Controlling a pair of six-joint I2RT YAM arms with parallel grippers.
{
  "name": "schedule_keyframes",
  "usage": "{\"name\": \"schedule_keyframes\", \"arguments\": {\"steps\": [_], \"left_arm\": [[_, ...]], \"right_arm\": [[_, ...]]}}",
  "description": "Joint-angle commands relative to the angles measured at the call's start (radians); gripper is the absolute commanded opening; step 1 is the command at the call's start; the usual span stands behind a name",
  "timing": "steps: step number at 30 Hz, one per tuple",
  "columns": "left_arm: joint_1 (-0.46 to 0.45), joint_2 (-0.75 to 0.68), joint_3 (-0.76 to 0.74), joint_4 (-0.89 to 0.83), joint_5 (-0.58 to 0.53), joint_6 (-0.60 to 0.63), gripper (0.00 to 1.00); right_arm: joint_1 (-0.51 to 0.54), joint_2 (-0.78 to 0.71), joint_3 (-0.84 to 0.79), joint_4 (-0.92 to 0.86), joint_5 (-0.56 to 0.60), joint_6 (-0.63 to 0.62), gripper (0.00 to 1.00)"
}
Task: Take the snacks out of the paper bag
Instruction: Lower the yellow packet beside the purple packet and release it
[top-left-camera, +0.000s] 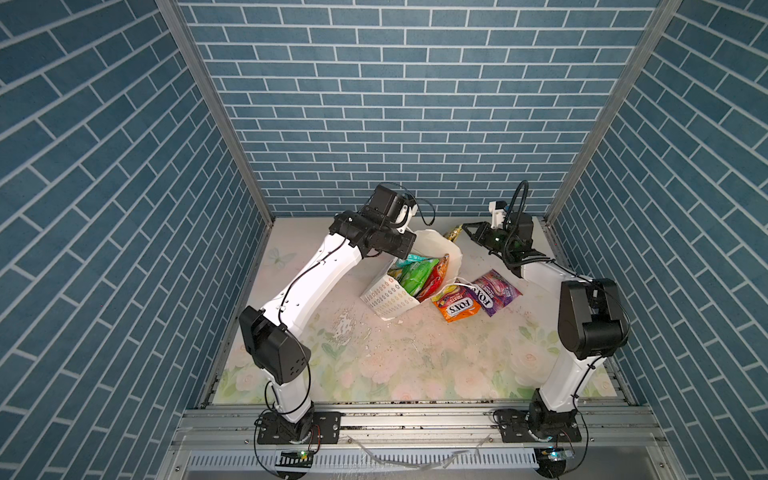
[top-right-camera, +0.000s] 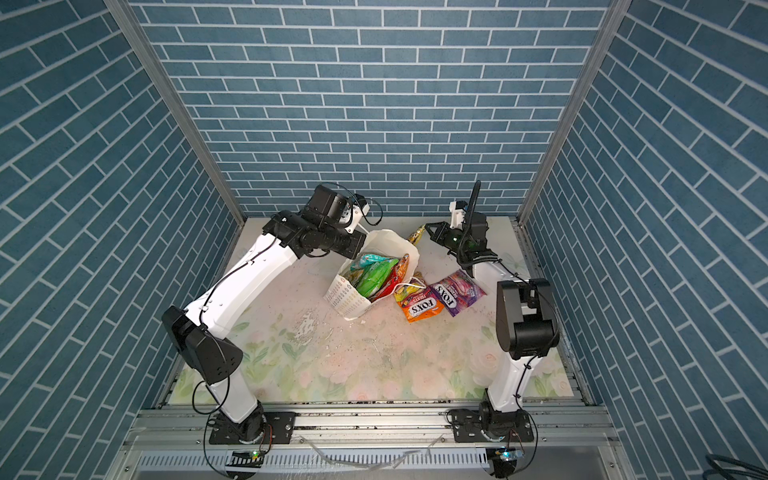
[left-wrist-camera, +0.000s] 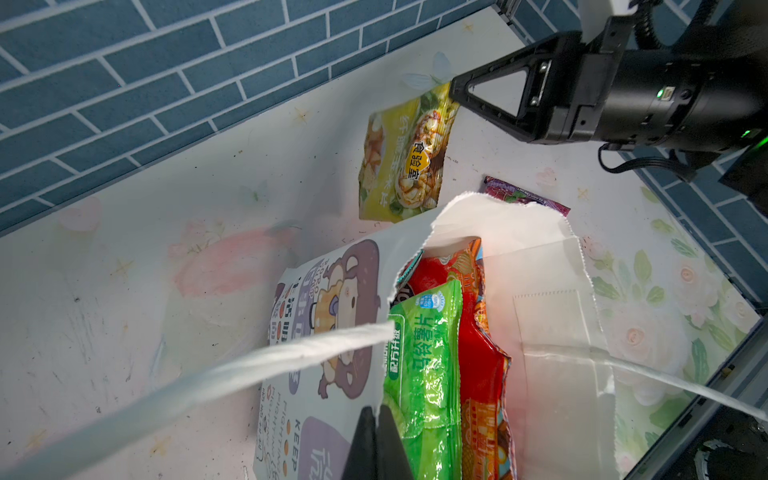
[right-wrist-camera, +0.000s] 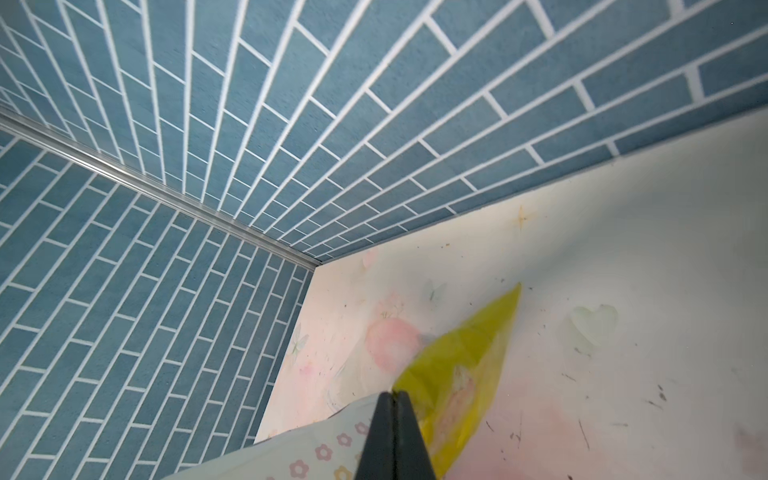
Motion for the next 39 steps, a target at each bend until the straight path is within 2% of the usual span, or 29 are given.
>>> {"name": "schedule_keyframes", "arguments": {"steps": [1,7,16,39], "left_arm": [[0.006,-0.021,-0.003,0.012,-0.003,-0.001,0.0],[0.006,-0.027,-0.003,0.009,-0.005,0.002,0.0],[0.005,-0.039,-0.025,0.01,-0.007,0.002,0.0],[0.006,-0.047,-0.028,-0.013,-0.037,0.015,0.0]], "right_arm": [[-0.004,0.045,-0.059,-0.088,0.012,0.015,0.0],[-0.009,0.002,-0.133,-0.209,0.087,-0.063,0.0],[-0.026,-0.088,-0.127,-0.453,0.267,-0.199,0.0],[-0.041,-0.002,-0.063,-0.514,0.572,-0.177,0.0]]}}
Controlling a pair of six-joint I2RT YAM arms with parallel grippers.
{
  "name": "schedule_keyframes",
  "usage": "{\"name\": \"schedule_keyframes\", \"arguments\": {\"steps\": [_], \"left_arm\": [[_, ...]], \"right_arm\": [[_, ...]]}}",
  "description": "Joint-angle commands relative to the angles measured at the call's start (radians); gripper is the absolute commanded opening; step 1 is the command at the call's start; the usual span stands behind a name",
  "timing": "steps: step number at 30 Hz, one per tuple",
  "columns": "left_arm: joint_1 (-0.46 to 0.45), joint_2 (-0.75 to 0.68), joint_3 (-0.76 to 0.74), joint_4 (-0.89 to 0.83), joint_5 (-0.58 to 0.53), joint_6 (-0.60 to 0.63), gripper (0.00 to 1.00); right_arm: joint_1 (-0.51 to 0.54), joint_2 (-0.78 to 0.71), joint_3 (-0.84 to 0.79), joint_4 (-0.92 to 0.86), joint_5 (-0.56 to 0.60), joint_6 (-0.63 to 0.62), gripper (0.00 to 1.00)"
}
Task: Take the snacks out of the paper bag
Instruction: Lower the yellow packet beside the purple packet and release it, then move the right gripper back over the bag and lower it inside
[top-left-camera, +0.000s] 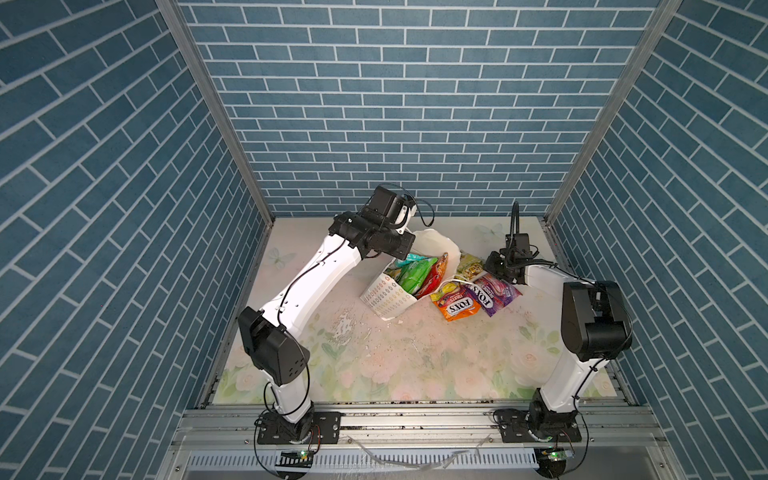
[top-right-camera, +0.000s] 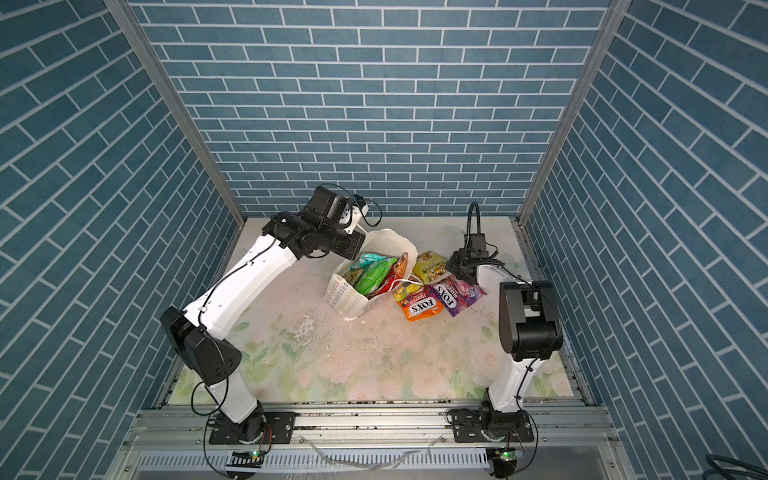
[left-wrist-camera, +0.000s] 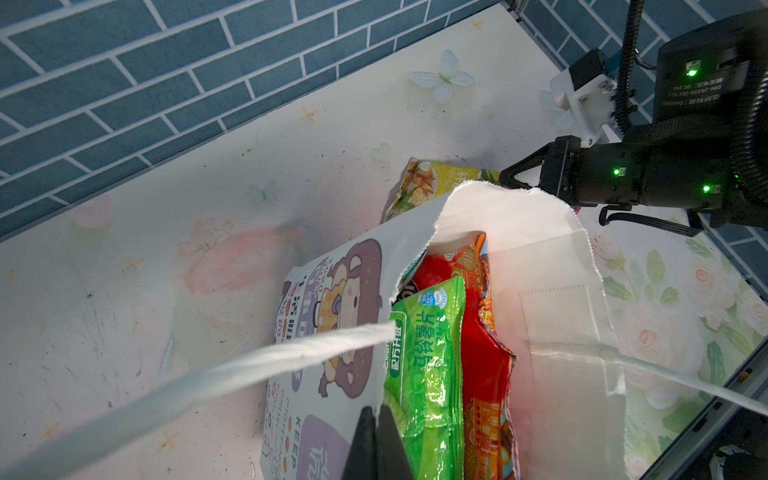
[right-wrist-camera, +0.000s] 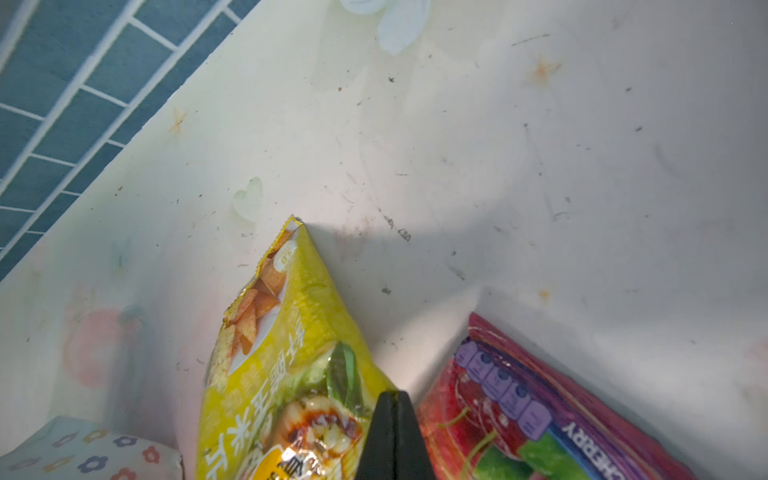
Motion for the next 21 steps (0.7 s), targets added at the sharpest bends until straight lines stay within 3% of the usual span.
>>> {"name": "schedule_keyframes", "arguments": {"steps": [1,8,15,21], "left_arm": [[0.006,-0.037,-0.011,-0.015,-0.014,0.009,0.0],[0.006,-0.026,-0.002,-0.016,-0.006,0.009,0.0],[0.006,-0.021,0.003,-0.025,-0.005,0.018,0.0],[0.006,-0.026,-0.002,-0.02,-0.015,0.018,0.0]], "right_arm": [[-0.005,0.025,0.015,-0.024,0.076,-0.02,0.0],[-0.005,0.04,0.023,-0.056,0.055,-0.036,0.0],[-0.005,0.019,0.028,-0.097,0.065,-0.047,0.16],[-0.005,-0.03,0.027,-0.147,0.079,-0.079,0.19]]}}
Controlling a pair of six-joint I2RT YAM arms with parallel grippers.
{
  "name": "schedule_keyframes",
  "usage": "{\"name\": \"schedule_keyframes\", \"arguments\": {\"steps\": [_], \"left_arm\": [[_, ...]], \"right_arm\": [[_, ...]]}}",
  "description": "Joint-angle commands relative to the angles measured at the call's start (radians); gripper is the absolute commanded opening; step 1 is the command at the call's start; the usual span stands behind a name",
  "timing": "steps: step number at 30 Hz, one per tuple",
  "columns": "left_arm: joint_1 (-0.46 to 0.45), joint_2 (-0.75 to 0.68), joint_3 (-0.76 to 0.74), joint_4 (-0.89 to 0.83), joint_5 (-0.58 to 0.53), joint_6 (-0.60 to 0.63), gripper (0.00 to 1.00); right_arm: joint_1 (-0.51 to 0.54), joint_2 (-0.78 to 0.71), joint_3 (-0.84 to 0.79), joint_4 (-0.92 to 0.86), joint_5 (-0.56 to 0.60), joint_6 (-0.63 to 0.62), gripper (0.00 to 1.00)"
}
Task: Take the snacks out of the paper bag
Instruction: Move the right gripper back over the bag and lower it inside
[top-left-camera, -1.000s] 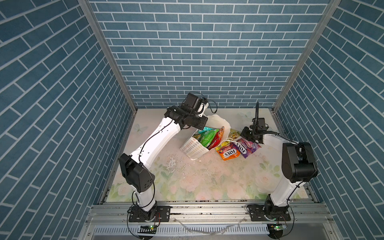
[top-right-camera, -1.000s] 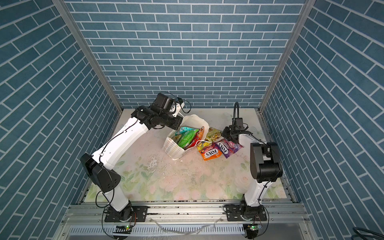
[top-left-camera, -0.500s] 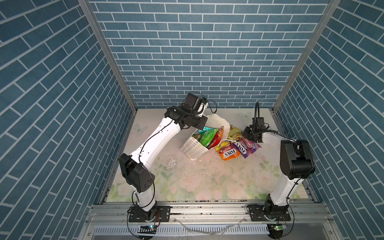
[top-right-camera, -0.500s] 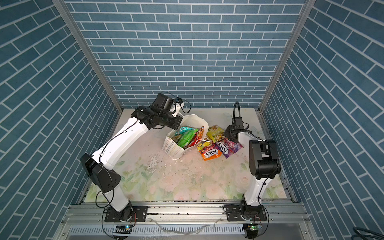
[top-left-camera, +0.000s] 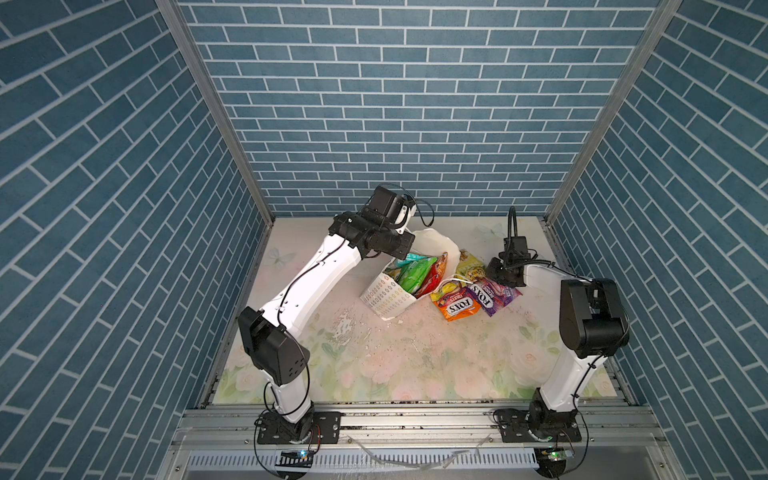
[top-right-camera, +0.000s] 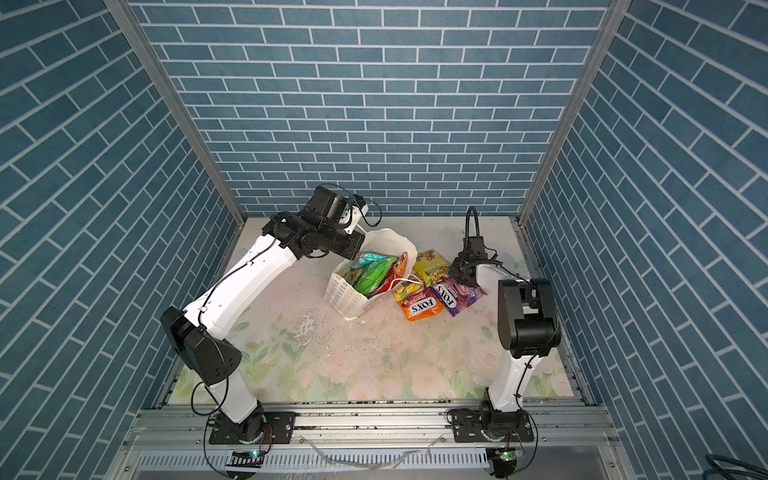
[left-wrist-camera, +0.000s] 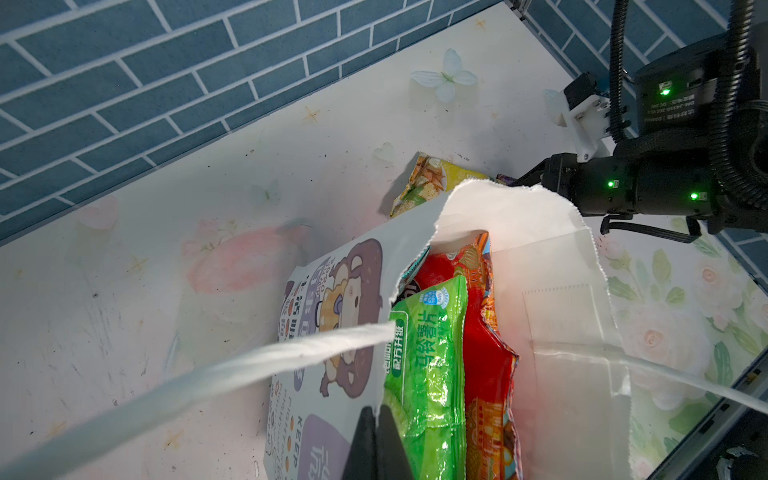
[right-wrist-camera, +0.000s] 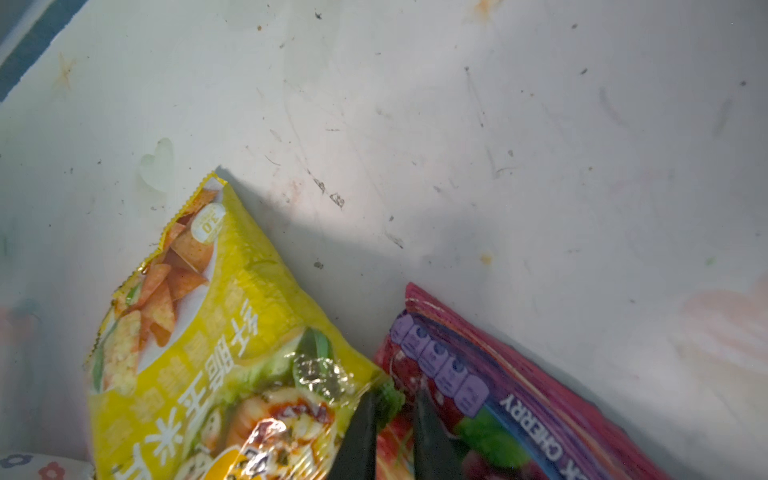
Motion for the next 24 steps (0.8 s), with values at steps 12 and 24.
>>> {"name": "schedule_keyframes", "arguments": {"steps": [12,24], "left_arm": [[-0.018,-0.013,-0.001,0.003,-0.007,0.012,0.0],[-0.064,-0.02,-0.02,0.052,-0.017,-0.004,0.0]], "right_arm": [[0.001,-0.355,0.024,-0.149,-0.08,-0.128,0.21],[0.18,-0.595,0.153,-0.22,-0.353,-0.25,0.23]]}}
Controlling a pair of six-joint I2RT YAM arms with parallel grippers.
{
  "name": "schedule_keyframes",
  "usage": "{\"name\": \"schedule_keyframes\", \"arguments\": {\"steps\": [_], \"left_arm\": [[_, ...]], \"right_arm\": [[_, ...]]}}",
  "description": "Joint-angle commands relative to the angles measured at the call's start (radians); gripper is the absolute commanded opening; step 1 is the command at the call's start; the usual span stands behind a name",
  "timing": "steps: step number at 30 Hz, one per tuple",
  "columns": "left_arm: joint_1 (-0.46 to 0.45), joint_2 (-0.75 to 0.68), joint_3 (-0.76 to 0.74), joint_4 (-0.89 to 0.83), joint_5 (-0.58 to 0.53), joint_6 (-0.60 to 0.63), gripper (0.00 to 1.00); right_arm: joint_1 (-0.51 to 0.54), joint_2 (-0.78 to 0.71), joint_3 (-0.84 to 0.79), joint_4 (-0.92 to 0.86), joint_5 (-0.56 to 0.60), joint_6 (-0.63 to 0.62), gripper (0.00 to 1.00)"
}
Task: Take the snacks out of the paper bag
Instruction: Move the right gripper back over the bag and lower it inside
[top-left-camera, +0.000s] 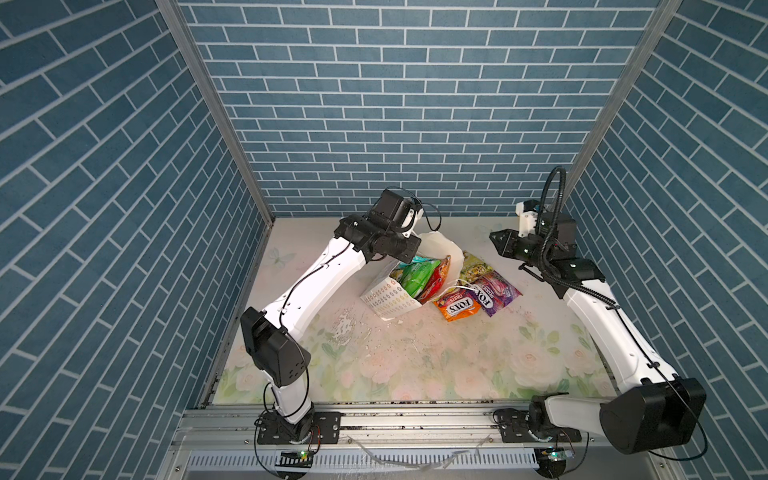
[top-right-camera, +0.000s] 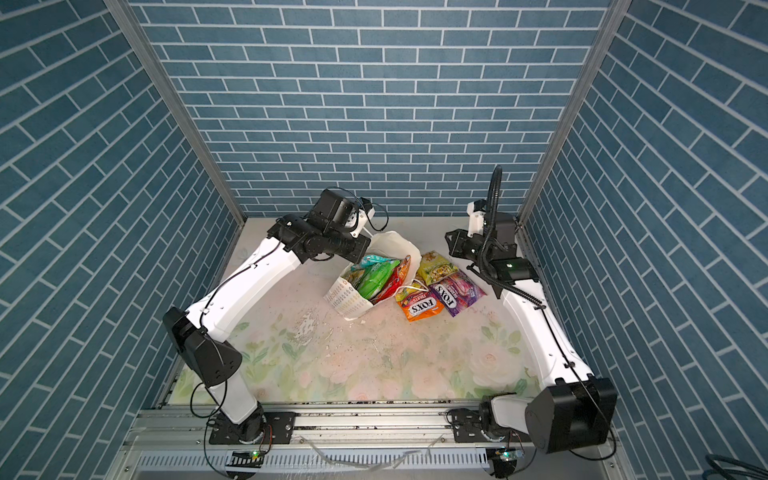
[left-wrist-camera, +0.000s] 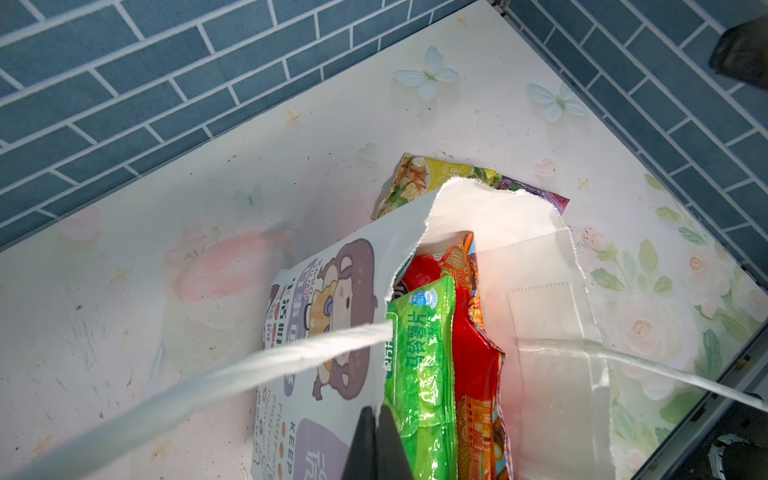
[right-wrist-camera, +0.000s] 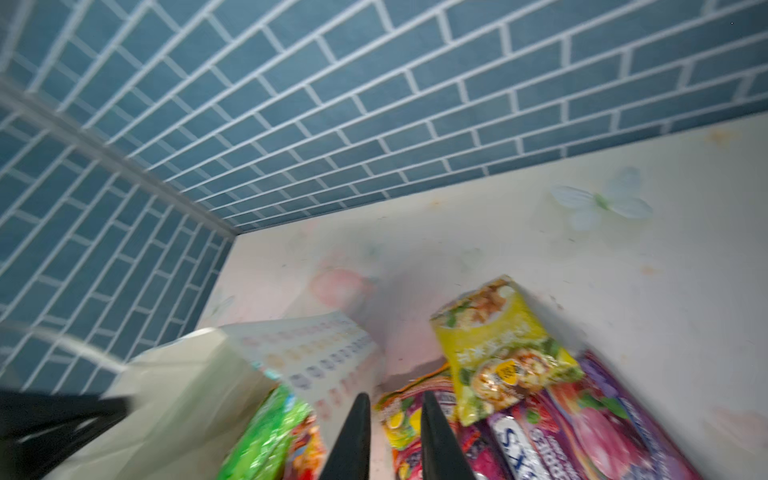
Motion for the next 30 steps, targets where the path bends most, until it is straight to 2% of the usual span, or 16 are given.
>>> {"name": "schedule_keyframes", "arguments": {"steps": [1,6,15,18,23,30], "left_arm": [[-0.016,-0.019,-0.011,0.041,-0.006,-0.003,0.0],[-0.026,-0.013,-0.008,0.053,-0.003,-0.013,0.0],[-0.027,0.004,0.016,0.042,0.0,-0.023,0.0],[-0.027,0.004,0.02,0.037,-0.006,-0.023,0.0],[-0.024,0.001,0.021,0.037,-0.006,-0.021,0.0],[-0.02,0.0,0.015,0.036,0.0,-0.023,0.0]], "right_arm": [[0.101,-0.014,0.059,-0.063,-0.094,-0.11,0.23],[0.214,0.037,0.086,-0.038,-0.177,-0.12,0.22],[0.33,0.206,0.101,0.048,-0.165,-0.087,0.22],[0.367,0.26,0.131,0.045,-0.108,-0.072,0.22],[0.39,0.309,0.134,0.05,0.052,-0.032,0.23],[0.398,0.348,0.114,0.078,0.158,0.004,0.25]]}}
